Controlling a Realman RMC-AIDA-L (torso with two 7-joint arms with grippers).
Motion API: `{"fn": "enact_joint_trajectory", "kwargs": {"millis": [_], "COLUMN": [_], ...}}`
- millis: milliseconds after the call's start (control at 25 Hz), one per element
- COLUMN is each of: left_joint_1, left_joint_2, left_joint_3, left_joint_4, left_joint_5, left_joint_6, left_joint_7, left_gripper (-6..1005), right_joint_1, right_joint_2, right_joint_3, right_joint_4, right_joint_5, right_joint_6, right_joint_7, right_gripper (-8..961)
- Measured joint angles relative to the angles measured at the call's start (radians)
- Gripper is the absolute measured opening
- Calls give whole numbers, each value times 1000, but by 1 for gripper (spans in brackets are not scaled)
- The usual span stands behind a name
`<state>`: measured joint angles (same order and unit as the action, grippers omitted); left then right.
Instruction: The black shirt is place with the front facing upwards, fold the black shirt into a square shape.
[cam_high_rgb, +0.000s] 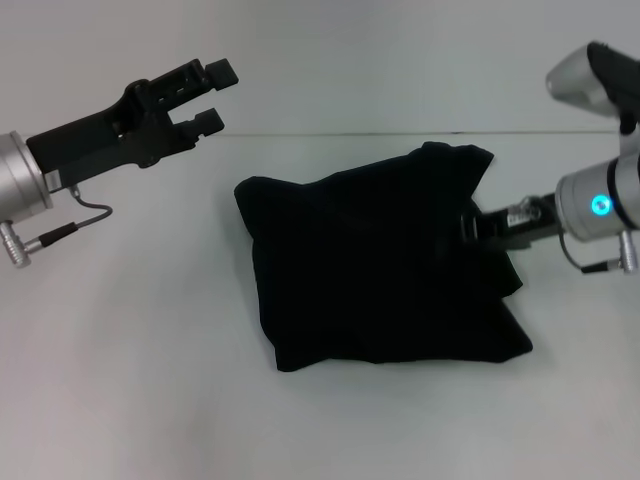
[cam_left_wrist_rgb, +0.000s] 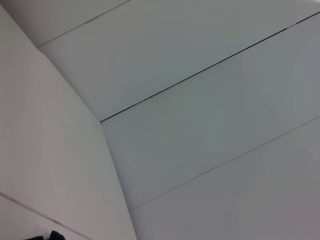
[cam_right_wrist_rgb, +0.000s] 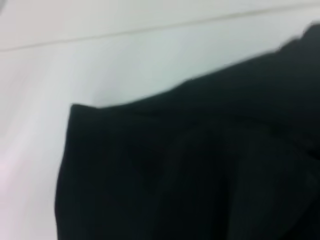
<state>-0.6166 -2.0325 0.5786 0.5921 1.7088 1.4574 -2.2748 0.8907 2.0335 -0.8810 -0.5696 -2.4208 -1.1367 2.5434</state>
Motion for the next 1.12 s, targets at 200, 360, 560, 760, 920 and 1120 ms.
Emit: {"fn": "enact_joint_trajectory", "kwargs": {"millis": [200,360,560,760,920,1120], "left_joint_1": [0,0,0,0,0,0], "left_joint_2": [1,1,5,7,7,8], "left_joint_3": [0,0,-2,-2,-2,-2], "left_joint_4": [0,0,0,0,0,0], "left_joint_5": [-7,-12,-28,-31,-32,-37], "left_joint_6": [1,5,7,5,1,0], "left_joint_7": [0,0,0,0,0,0], "left_gripper": [901,901,901,901,901,901], "right_joint_1": [6,30,67,93,106,111], "right_joint_2": [0,-11,-33,-40,-41,-43], "right_joint_3": [-7,-9,-17,-19,-23,-23], "right_joint_4": [-122,-157,-153,-167,-182,-220], "right_joint_5": [-1,-5,-40,-106,-155,-190], "right_joint_6": [-49,-60,-58,-51,-48,-53], "right_joint_7": [0,0,6,32,56,82], "right_gripper": [36,35,36,49,62,79]}}
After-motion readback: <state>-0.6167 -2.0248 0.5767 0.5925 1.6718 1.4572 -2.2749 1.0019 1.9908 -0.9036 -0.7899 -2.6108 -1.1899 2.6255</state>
